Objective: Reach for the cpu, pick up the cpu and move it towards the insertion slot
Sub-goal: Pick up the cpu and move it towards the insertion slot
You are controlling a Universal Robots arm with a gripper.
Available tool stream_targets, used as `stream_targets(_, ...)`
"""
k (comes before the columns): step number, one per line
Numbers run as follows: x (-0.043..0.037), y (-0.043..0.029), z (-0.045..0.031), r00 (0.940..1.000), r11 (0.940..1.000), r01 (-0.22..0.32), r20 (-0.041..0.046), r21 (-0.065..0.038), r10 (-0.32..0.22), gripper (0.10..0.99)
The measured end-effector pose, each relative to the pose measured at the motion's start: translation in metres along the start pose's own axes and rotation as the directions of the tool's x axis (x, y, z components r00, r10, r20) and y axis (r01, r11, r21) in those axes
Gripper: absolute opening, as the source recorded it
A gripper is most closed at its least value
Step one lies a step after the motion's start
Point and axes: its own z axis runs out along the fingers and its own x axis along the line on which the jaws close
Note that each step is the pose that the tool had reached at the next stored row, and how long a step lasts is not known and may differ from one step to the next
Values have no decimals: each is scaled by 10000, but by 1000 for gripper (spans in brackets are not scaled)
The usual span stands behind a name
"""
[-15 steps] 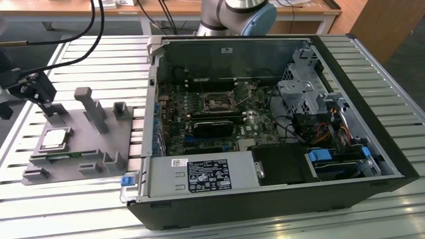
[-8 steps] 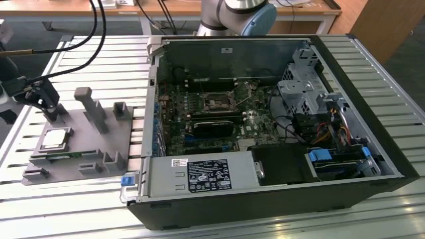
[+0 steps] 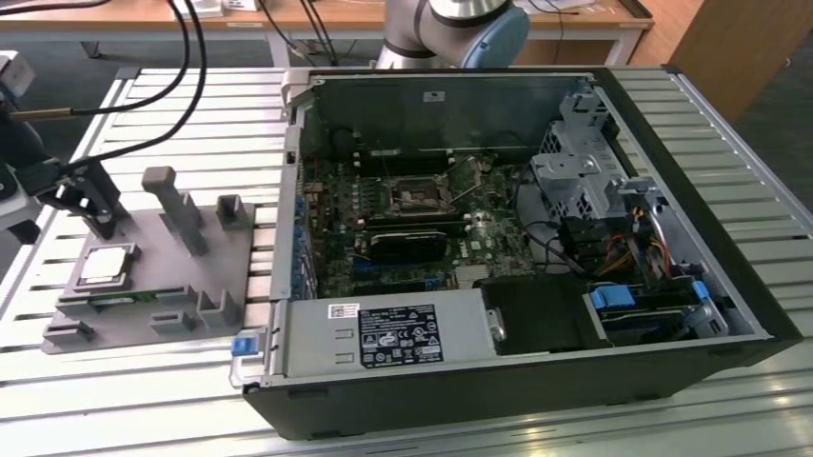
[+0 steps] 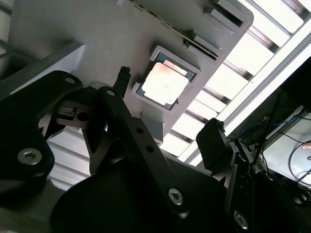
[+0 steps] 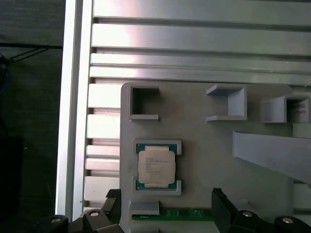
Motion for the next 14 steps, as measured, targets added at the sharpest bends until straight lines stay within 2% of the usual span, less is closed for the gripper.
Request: stream_targets(14, 0, -14, 253, 10000, 10000, 0, 0, 0, 0, 824)
